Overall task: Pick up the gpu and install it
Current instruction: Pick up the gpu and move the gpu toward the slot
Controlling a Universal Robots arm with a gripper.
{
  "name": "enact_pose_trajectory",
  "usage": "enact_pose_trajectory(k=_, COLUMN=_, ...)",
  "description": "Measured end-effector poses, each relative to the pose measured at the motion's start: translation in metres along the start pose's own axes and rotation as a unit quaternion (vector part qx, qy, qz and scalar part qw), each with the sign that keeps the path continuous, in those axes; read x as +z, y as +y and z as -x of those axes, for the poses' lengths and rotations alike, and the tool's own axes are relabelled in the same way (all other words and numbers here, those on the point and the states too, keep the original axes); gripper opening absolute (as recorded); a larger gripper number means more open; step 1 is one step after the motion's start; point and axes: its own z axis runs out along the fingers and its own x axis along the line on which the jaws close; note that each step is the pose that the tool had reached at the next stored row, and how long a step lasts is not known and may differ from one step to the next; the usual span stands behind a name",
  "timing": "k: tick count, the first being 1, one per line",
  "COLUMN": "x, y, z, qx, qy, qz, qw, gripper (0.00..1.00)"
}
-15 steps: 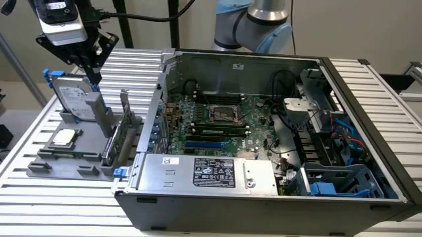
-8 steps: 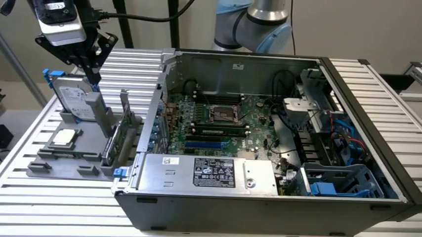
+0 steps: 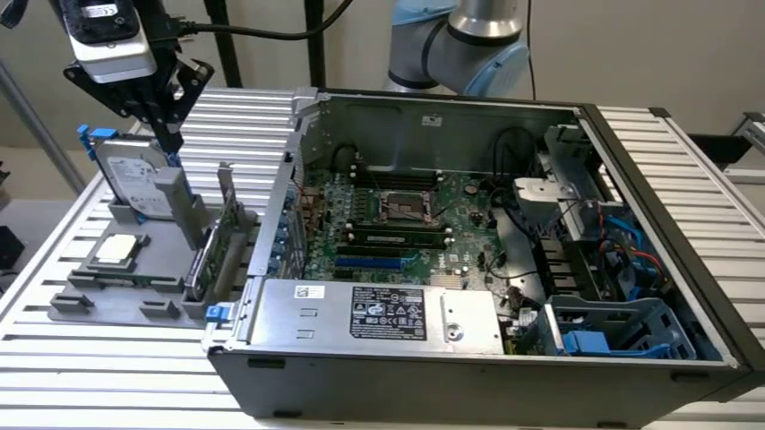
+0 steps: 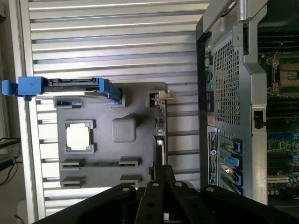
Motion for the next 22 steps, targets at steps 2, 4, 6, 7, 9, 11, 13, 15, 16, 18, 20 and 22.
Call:
enact_pose_trajectory(k=2, x=0.0, y=0.0, z=0.0, qx=0.0, qy=0.0, qz=0.0, qw=1.0, gripper=0.0)
enact_pose_trajectory(k=4, x=0.0, y=0.0, z=0.0, qx=0.0, qy=0.0, qz=0.0, qw=1.0, gripper=1.0)
enact_pose_trajectory(k=6, x=0.0, y=0.0, z=0.0, qx=0.0, qy=0.0, qz=0.0, qw=1.0, gripper=1.0)
enact_pose_trajectory(k=7, x=0.0, y=0.0, z=0.0, qx=0.0, qy=0.0, qz=0.0, qw=1.0, gripper=1.0)
enact_pose_trajectory(k=9, x=0.0, y=0.0, z=0.0, qx=0.0, qy=0.0, qz=0.0, qw=1.0, gripper=1.0)
enact_pose_trajectory(k=11, x=0.0, y=0.0, z=0.0, qx=0.0, qy=0.0, qz=0.0, qw=1.0, gripper=1.0)
enact_pose_trajectory(k=13, x=0.0, y=0.0, z=0.0, qx=0.0, qy=0.0, qz=0.0, qw=1.0, gripper=1.0)
enact_pose_trajectory(k=15, x=0.0007, y=0.0, z=0.0, qx=0.0, qy=0.0001, qz=-0.0003, qw=1.0, gripper=1.0)
enact_pose_trajectory(k=16, x=0.002, y=-0.0001, z=0.0, qx=0.0, qy=0.0, qz=-0.0003, qw=1.0, gripper=1.0)
enact_pose_trajectory(k=18, x=0.0057, y=-0.0008, z=0.0, qx=0.0, qy=0.0, qz=-0.0003, qw=1.0, gripper=1.0)
enact_pose_trajectory(k=20, x=0.0093, y=-0.0017, z=0.0, qx=0.0, qy=0.0, qz=-0.0003, qw=1.0, gripper=1.0)
enact_pose_trajectory(k=22, x=0.0129, y=-0.0025, z=0.0, qx=0.0, qy=0.0, qz=-0.0003, qw=1.0, gripper=1.0)
